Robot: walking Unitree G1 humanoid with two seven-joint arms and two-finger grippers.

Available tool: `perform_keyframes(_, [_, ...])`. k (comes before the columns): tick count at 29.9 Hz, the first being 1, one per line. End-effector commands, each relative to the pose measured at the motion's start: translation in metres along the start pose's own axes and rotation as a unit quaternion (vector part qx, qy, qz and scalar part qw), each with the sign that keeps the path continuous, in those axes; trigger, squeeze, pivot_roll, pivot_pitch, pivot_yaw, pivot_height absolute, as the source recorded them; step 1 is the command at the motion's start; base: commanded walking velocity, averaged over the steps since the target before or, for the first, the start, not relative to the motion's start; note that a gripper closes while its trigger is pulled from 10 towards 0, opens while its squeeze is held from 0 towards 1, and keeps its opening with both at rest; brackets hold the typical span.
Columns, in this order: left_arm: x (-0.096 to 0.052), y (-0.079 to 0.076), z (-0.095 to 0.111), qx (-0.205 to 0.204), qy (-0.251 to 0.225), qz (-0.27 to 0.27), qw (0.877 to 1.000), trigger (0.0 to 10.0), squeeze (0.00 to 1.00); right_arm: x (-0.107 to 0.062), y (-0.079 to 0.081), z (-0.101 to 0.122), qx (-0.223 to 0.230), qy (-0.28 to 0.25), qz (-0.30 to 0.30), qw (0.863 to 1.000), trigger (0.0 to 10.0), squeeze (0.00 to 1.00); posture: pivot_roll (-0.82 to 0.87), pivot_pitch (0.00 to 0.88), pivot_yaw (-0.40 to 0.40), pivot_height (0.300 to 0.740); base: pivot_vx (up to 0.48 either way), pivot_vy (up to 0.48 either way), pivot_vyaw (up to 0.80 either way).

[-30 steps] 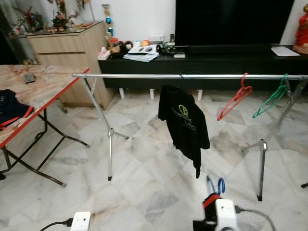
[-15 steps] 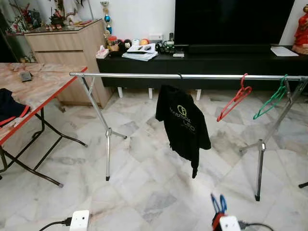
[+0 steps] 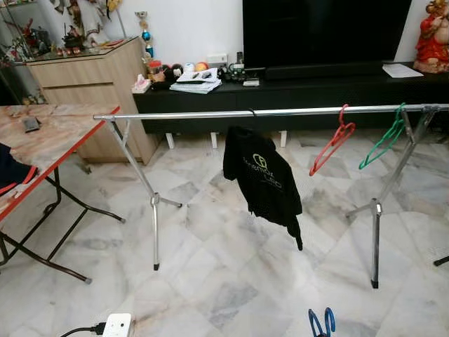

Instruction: Hang hanger

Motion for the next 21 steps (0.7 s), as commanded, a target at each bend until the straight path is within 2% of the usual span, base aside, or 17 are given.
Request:
perform_keyframes(1, [0.0, 0.004, -0.001, 0.012, 0.003, 0.006, 1.0, 10.0, 0.0, 0.0, 0.006, 0.002, 0.018, -0.005, 0.008, 1.0, 10.0, 0.0, -0.1, 0.0, 0.125, 0.74, 0.0, 0.0, 0.0])
perform_keyframes(13, [-0.002, 0.016, 0.0, 0.019, -0.003, 0.017, 1.0, 10.0, 0.0, 0.0, 0.017, 0.006, 0.038, -0.004, 0.023, 0.999, 10.0, 0.0, -0.1, 0.0, 0.125, 0.74, 0.0, 0.0, 0.0])
perform_keyframes(21, [-0.001, 0.012, 0.004, 0.016, -0.006, 0.016, 1.0, 10.0, 0.0, 0.0, 0.028, 0.016, 0.041, -0.012, 0.032, 0.999, 10.0, 0.0, -0.09, 0.0, 0.116, 0.74, 0.0, 0.0, 0.0])
Point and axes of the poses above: a point about 5 cm out from each wrist's last joint towards the gripper, its own x axis pointing out of the wrist towards the gripper, its own z axis along the axis of the wrist's last joint, y = z × x, the point moved 5 cm from there along x, pointing out of the wrist towards the gripper, and after that the axes turned 10 degrees about -x, right-handed, at the moved point
